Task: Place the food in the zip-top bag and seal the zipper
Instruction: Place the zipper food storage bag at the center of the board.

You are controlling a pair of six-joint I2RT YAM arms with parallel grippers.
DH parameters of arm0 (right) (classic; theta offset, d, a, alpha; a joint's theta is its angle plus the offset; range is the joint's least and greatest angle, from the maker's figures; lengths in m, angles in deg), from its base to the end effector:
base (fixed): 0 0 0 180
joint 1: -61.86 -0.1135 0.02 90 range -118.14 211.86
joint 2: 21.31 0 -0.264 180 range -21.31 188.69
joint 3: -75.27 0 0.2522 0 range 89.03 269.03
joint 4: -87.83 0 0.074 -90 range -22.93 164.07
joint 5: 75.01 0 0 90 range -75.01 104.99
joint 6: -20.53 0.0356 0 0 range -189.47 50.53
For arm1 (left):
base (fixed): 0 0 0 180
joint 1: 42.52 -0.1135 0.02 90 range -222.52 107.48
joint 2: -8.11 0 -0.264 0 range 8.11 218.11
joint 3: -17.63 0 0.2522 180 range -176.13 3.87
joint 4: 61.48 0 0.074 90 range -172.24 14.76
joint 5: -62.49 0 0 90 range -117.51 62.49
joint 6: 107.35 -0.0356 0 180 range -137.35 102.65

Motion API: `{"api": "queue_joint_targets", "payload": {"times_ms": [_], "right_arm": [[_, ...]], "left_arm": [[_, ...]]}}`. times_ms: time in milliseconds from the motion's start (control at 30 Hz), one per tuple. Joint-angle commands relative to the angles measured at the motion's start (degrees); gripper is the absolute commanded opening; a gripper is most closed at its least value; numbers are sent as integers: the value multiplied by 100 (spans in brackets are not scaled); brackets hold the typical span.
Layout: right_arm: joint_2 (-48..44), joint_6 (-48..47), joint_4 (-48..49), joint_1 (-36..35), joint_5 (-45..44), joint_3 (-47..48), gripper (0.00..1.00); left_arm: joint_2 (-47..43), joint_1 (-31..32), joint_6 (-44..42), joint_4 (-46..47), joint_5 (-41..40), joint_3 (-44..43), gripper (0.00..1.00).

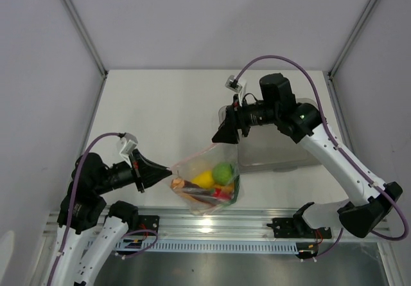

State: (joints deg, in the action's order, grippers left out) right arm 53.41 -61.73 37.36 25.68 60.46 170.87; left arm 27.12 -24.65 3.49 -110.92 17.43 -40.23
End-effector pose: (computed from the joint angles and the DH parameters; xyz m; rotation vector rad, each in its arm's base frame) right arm 0.2047 0.1811 0.4092 -1.0173 1.9190 1.2794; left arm 0.0535 -0.0437 0.3395 0.5556 1.7653 -1.1647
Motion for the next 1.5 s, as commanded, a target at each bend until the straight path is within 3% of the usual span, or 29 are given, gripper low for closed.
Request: {"api": "queue_joint_targets", "payload": {"times_ms": [0,133,433,600,1200,1300,1467], "right_arm": [[139,-668,-600,-309,-601,840,69],[638,-1247,-977,-731,-654,1753,77],[1826,-2110,-2155,-2023,-987,3074,70],[2309,-2356,-2507,-2226,-1041,3628,70],[2917,-2559,-2754,-2428,-478,4032,65],[2987,-2585,-2798,-2420,-390,4050,61],[3040,-2603,-2833,-2428,-267,4050,43]], "left_arm": [[147,15,-203,114,330,-213,1],[226,15,-238,132,479,-231,1],[288,15,-300,97,620,-345,1],[288,15,-300,105,629,-354,1],[270,24,-265,193,787,-407,1],[262,15,-247,184,805,-407,0],[209,24,-238,158,779,-407,1]]}}
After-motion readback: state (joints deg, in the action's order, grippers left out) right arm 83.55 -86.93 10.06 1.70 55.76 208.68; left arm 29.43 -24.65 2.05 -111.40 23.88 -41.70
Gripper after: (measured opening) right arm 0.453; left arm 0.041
